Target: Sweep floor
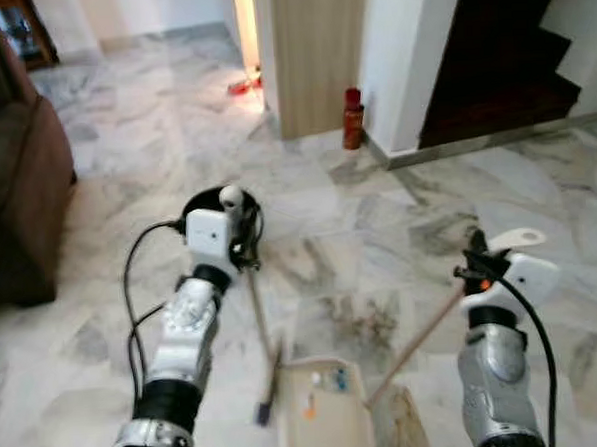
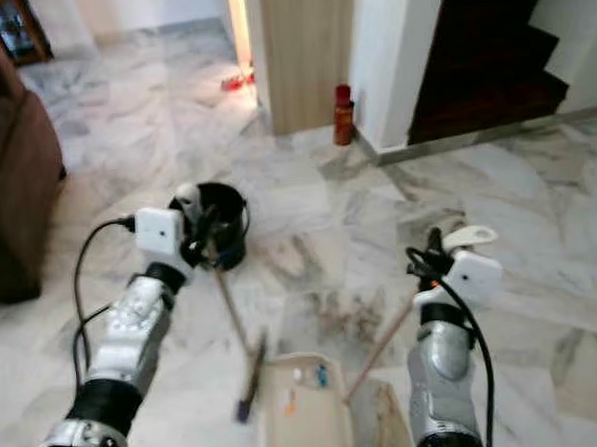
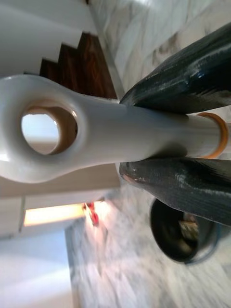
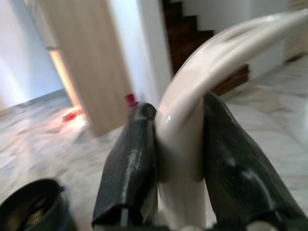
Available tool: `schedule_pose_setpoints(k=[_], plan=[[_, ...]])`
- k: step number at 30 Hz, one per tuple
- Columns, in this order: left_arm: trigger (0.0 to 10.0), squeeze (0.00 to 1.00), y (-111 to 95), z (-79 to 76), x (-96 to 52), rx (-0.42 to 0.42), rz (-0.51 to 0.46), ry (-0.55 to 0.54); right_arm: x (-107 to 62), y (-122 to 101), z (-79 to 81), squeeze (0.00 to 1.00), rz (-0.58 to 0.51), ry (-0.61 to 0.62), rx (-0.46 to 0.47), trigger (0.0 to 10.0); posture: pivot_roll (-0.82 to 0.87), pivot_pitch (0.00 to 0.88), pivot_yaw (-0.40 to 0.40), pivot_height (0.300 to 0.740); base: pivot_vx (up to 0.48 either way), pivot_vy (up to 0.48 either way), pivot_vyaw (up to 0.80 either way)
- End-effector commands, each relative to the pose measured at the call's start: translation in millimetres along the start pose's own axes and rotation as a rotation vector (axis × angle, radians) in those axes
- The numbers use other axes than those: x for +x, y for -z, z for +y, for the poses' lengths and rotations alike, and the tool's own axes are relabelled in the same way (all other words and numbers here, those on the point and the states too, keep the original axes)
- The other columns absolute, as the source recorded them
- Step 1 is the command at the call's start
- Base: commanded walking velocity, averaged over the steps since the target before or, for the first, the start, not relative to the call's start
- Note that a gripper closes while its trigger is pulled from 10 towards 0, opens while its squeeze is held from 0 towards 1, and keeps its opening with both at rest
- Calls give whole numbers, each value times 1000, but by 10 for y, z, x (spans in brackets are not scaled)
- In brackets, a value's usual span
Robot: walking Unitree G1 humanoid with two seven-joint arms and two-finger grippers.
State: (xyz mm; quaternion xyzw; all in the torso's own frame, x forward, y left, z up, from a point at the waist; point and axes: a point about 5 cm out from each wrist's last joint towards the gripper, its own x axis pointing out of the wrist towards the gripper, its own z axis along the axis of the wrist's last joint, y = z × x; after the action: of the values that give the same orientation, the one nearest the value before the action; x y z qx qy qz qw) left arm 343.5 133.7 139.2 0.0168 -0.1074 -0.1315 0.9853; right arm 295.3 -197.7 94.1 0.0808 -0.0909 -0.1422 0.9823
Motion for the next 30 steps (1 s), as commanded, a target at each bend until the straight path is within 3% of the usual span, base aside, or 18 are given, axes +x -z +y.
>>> schedule_pose_setpoints(k=[1,25,30], plan=[[10000,0,-127,57,32,44,-49,-9,62,-148,40,0,-69,-11,27,10000,94,28,0,740,0,0,438],[10000,0,-134,60,32,63,-46,-27,120,-257,204,0,-88,-130,66,10000,98,29,2,740,0,0,0],[10000,0,-130,50,37,76,-43,-27,124,-297,249,0,-105,-179,52,10000,95,28,0,740,0,0,800]])
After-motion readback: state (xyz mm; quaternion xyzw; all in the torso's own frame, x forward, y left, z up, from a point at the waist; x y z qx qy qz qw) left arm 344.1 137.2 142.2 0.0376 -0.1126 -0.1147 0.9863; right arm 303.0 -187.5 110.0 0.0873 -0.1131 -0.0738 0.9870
